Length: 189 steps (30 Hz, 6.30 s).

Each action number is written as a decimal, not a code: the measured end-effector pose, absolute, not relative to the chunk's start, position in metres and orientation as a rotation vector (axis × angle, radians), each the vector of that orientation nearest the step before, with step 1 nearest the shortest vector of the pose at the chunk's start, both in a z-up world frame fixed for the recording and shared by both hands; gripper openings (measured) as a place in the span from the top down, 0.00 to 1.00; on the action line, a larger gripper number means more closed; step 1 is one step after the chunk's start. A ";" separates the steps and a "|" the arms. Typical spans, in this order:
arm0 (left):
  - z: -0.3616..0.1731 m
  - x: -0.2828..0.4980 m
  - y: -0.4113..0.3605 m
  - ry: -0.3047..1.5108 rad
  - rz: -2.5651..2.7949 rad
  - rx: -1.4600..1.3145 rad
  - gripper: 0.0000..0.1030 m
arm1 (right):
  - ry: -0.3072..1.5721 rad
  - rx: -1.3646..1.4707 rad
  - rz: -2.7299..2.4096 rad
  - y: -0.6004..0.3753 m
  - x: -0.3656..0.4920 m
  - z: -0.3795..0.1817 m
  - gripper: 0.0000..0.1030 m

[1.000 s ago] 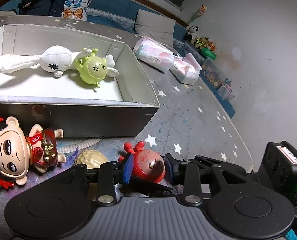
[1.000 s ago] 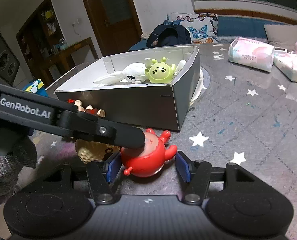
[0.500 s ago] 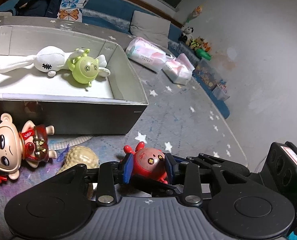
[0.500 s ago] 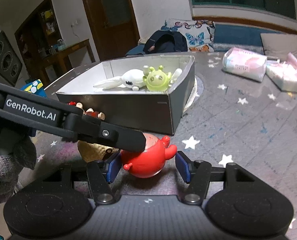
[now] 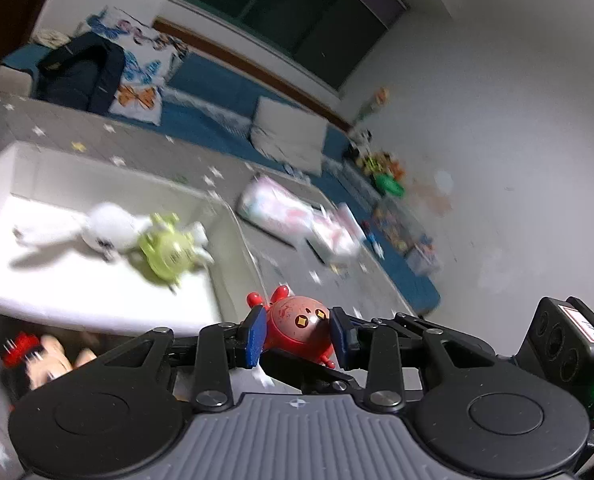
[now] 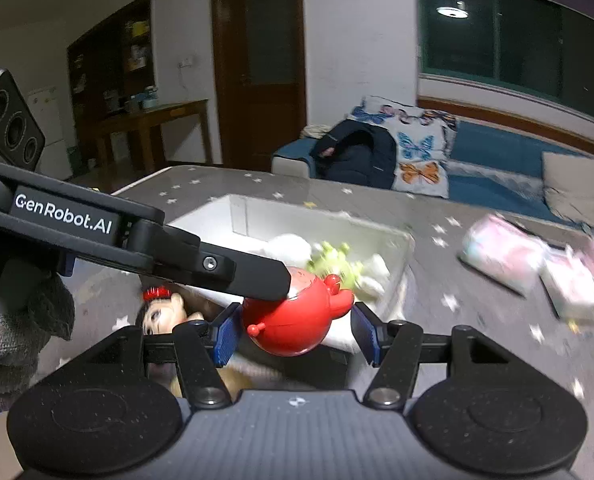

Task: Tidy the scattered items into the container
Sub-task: 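Lift the red toy with both grippers and lower it into the box, then open both grippers to release the red toy in the box, then move both grippers to the tan peanut-shaped toy, then close both grippers on the tan peanut toy, then carry the peanut toy with both grippers and lower it into the box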

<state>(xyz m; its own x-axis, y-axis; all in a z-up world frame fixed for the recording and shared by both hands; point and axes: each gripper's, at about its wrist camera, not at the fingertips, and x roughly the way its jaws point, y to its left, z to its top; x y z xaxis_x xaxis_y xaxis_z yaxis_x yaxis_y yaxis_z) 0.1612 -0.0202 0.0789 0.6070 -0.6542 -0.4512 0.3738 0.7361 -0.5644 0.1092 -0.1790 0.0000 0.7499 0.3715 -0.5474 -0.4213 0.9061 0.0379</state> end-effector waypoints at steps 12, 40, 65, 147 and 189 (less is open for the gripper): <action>0.056 0.229 0.043 0.743 -0.469 -0.554 0.64 | 0.677 -0.152 0.579 -0.125 0.199 -0.010 0.42; 0.003 0.280 0.065 0.901 -0.393 -0.632 0.64 | 0.882 -0.379 0.626 -0.078 0.272 -0.060 0.43; 0.019 0.266 0.070 0.853 -0.371 -0.629 0.64 | 0.820 -0.328 0.618 -0.092 0.258 -0.041 0.41; 0.007 0.126 0.019 0.928 -0.481 -0.465 0.64 | 0.753 -0.165 0.615 -0.138 0.098 -0.083 0.33; 0.048 0.258 -0.015 0.907 -0.546 -0.326 0.62 | 0.827 -0.221 0.512 -0.149 0.229 -0.031 0.33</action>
<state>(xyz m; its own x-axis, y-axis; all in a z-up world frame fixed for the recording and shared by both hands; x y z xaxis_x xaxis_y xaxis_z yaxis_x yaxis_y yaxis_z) 0.2580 -0.0151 0.0484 0.4948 -0.5744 -0.6521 0.3081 0.8176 -0.4864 0.2295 -0.1490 -0.0308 0.5651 0.3477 -0.7482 -0.5153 0.8569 0.0090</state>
